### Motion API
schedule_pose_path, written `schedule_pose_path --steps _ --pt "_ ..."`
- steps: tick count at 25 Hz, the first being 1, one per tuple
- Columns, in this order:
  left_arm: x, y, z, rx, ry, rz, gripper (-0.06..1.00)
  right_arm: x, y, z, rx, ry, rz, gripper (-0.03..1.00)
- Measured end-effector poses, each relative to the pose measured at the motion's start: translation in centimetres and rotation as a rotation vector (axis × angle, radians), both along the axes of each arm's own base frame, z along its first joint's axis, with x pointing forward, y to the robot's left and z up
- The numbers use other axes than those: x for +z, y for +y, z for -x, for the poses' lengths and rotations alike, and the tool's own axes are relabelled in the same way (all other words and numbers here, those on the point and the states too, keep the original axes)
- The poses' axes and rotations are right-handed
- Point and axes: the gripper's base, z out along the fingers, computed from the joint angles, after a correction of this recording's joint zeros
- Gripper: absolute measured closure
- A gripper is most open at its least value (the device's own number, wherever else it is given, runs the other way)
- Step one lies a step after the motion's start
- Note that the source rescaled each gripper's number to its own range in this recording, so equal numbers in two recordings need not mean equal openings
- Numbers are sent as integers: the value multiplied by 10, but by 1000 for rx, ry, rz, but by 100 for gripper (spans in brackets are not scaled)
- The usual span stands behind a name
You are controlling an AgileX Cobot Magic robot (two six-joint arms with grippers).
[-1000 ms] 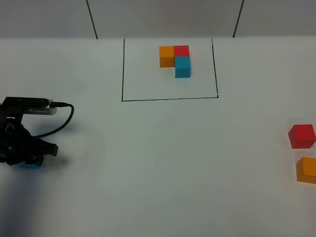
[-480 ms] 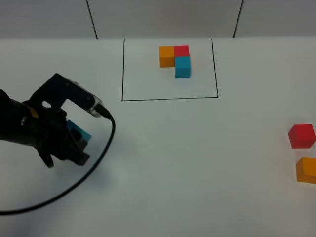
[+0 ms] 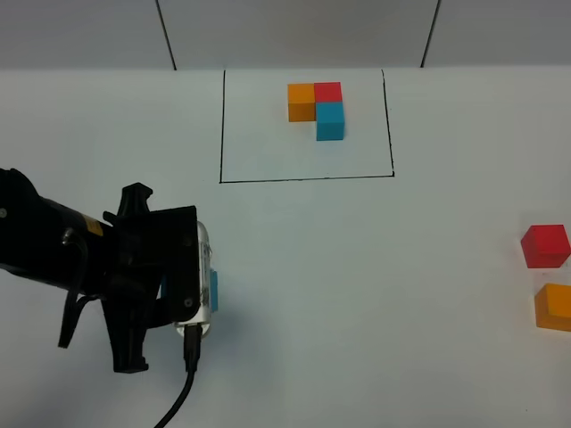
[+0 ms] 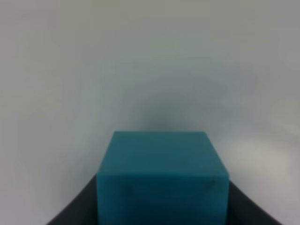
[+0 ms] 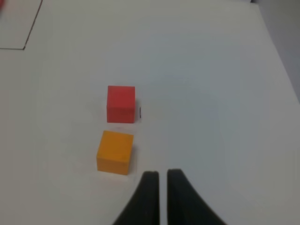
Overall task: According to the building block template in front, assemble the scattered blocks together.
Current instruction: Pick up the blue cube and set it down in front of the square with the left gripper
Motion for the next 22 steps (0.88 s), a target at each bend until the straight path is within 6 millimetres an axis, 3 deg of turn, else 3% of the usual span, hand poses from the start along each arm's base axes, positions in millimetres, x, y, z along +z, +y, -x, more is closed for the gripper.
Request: schedule_pose_path --steps 22 --pt "0 -1 2 5 29 13 41 0 0 0 0 0 0 97"
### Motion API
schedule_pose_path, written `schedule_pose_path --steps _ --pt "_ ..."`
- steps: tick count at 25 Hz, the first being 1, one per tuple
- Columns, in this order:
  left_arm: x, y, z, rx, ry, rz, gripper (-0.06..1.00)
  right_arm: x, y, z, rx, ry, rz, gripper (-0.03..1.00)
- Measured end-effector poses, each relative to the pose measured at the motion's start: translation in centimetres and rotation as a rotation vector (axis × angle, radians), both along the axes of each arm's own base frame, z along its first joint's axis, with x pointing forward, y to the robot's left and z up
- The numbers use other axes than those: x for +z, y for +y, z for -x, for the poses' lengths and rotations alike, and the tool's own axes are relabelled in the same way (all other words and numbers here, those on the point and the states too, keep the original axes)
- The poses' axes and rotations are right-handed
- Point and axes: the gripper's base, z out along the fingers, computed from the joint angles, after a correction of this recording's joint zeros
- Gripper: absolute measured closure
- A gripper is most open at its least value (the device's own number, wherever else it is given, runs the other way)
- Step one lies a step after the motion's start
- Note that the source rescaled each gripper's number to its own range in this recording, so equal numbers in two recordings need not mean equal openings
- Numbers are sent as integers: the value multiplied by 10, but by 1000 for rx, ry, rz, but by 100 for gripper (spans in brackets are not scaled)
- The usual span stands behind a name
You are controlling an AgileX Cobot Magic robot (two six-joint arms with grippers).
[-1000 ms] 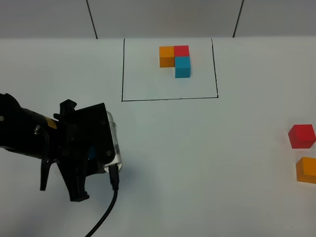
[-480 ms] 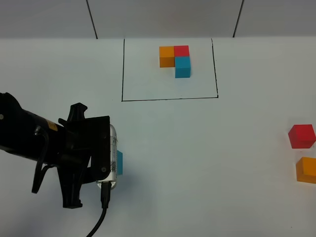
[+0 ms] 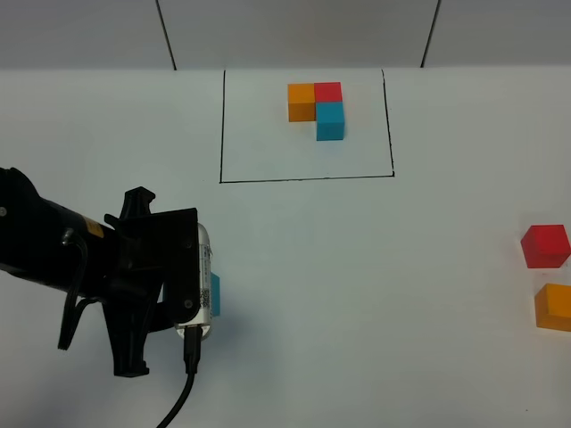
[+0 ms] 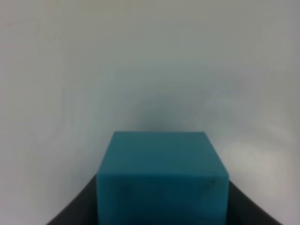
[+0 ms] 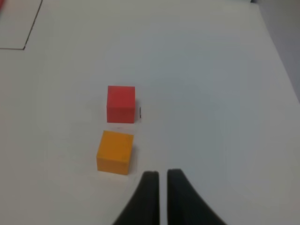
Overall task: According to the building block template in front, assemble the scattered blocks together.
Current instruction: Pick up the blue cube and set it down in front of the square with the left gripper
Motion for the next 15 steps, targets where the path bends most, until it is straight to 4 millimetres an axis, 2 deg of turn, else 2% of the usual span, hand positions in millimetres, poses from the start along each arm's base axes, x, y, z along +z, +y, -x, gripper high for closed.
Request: schedule_pose_path --steps 8,15 --pt "0 0 1 39 26 5 41 0 0 0 0 0 0 97" --pt "0 0 1 150 75 26 41 0 0 0 0 0 0 97"
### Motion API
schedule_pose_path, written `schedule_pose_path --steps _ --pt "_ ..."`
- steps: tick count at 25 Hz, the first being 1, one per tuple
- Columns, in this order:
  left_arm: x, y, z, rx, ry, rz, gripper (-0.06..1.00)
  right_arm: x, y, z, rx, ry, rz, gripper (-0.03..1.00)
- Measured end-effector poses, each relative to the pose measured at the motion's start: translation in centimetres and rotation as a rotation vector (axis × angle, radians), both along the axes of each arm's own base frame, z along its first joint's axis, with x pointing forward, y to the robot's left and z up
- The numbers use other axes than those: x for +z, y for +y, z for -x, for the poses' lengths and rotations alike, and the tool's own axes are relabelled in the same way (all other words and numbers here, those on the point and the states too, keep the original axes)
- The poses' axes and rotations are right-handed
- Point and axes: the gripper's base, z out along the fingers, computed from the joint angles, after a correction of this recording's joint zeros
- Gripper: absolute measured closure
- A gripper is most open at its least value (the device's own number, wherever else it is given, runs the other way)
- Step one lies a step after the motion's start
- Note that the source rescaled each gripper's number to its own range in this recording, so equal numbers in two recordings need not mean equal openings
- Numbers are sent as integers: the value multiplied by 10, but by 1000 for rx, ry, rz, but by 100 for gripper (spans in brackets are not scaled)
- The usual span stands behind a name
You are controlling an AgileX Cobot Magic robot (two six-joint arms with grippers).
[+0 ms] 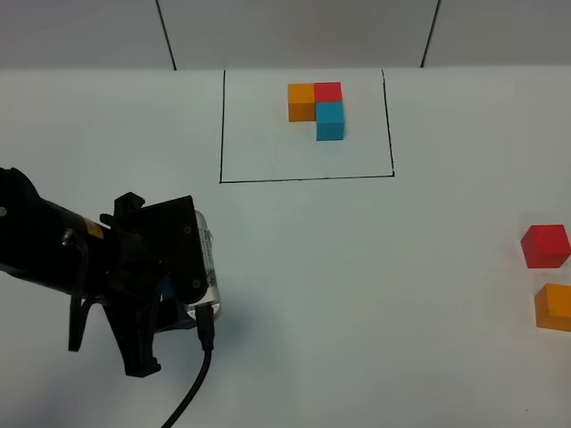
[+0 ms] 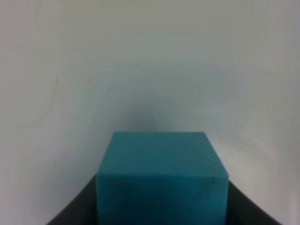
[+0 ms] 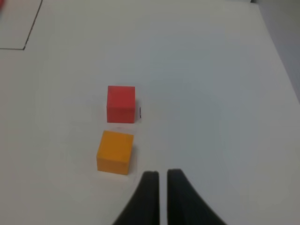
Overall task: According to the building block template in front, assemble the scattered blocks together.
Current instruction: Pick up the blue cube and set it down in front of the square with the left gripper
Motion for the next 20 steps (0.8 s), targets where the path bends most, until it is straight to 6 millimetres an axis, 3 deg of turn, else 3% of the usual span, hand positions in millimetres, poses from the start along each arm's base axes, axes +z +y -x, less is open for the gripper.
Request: schedule_pose_path --steps 10,15,20 --pt "8 -6 -5 62 -6 62 41 0 0 0 0 0 0 97" --pt "25 -24 -17 69 -42 73 41 0 0 0 0 0 0 97" --pt "21 -50 -35 43 -24 -3 41 0 0 0 0 0 0 97"
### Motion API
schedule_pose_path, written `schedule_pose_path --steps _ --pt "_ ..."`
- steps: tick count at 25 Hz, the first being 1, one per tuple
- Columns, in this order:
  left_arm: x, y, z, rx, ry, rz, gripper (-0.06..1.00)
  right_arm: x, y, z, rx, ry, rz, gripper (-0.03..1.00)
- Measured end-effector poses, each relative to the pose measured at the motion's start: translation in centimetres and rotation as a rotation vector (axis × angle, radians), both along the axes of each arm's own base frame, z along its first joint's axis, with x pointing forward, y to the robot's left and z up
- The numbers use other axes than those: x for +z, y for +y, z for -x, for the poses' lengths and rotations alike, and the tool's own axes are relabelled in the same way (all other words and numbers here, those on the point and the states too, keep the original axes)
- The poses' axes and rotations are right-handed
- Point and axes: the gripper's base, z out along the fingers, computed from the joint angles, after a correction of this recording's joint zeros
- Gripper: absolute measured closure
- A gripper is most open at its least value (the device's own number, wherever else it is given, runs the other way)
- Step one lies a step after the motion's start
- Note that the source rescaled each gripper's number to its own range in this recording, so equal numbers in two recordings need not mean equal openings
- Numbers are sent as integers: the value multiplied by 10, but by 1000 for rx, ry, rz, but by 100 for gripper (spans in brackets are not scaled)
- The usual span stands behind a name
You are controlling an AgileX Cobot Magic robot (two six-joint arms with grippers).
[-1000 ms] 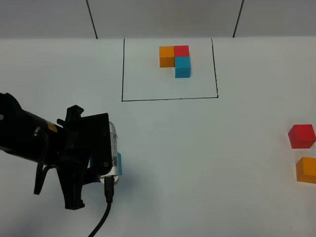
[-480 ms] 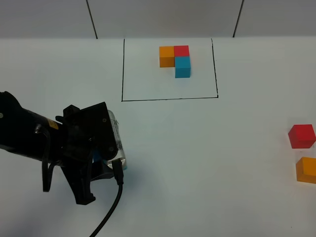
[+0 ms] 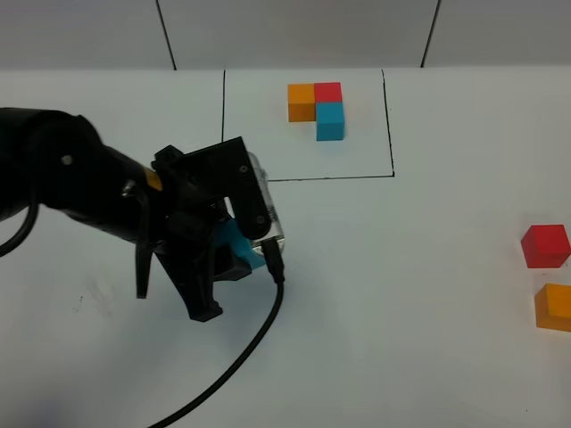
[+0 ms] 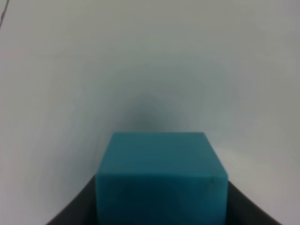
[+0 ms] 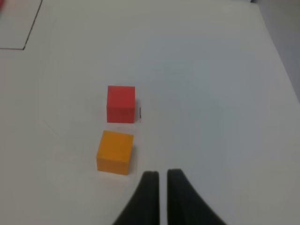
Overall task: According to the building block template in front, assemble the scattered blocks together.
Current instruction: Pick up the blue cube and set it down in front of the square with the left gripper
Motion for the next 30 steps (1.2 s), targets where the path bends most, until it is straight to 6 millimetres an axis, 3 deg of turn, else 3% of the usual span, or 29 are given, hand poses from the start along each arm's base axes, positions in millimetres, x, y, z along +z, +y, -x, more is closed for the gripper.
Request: schedule_pose_path --steps 8,17,23,30 --pt "-36 -32 -27 15 103 -38 41 0 0 0 0 0 0 97" --pt "-84 -46 -49 -48 87 -75 41 0 0 0 0 0 0 97" --pt "-87 -57 -61 -164 66 -94 41 0 0 0 0 0 0 97" --pt "-86 -56 -61 -226 59 -132 41 0 0 0 0 0 0 97"
